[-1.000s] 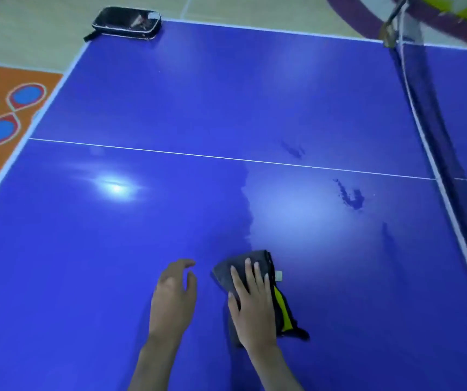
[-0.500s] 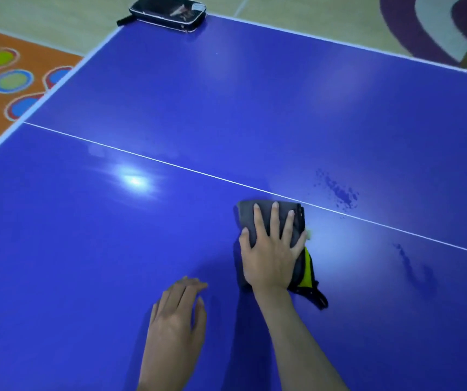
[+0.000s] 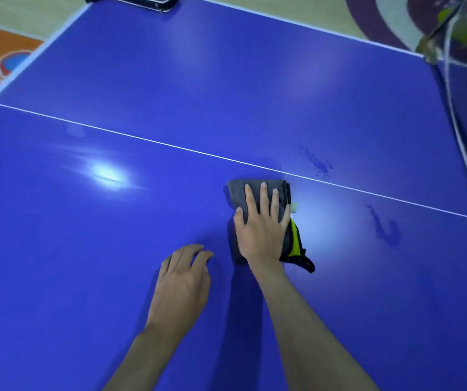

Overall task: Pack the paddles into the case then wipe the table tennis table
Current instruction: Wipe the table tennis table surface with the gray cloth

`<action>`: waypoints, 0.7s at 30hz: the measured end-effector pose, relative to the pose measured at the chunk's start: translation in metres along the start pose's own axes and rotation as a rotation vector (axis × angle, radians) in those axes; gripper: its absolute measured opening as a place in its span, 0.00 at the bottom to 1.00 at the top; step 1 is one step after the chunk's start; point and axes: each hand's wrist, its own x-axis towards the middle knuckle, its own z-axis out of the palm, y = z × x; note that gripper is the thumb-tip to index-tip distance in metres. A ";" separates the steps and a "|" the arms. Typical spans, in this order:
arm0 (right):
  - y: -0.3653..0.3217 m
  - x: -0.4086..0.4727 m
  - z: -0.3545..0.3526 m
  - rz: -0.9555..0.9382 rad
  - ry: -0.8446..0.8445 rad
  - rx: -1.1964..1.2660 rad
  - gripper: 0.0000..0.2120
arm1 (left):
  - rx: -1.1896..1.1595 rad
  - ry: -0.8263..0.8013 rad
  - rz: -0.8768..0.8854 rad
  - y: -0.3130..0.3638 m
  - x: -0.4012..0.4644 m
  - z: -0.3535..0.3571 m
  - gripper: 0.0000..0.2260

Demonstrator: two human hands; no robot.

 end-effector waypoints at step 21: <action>0.035 -0.181 -0.032 0.016 -0.044 -0.070 0.32 | 0.203 -0.038 0.221 0.035 0.052 0.006 0.23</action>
